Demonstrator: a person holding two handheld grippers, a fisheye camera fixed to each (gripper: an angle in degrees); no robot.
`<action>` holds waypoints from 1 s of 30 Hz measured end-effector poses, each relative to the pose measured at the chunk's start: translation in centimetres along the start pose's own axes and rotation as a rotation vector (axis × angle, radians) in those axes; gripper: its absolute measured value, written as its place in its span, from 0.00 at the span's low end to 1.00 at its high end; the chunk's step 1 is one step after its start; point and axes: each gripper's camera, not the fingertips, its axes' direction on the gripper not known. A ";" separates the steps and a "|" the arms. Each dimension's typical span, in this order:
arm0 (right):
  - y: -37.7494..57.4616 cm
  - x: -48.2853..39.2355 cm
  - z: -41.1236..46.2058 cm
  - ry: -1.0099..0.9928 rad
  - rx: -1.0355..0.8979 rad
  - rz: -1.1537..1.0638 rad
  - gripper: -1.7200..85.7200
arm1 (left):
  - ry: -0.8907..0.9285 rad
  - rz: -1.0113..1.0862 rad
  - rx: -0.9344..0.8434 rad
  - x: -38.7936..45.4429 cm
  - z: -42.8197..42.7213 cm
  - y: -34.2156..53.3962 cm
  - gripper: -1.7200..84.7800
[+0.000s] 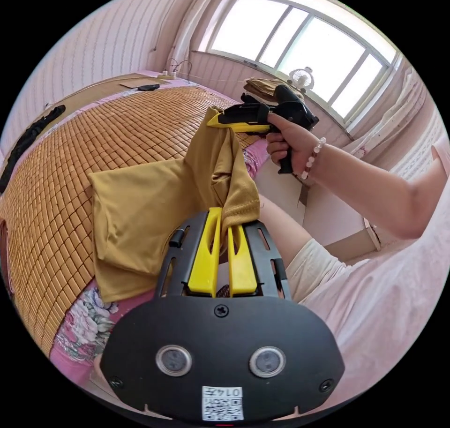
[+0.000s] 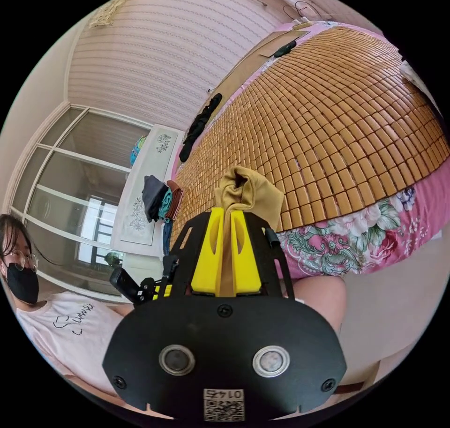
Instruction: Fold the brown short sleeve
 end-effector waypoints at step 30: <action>-3.1 -14.1 26.2 0.578 -0.612 -0.611 0.20 | -0.195 -0.684 0.052 -19.4 -7.9 14.1 0.13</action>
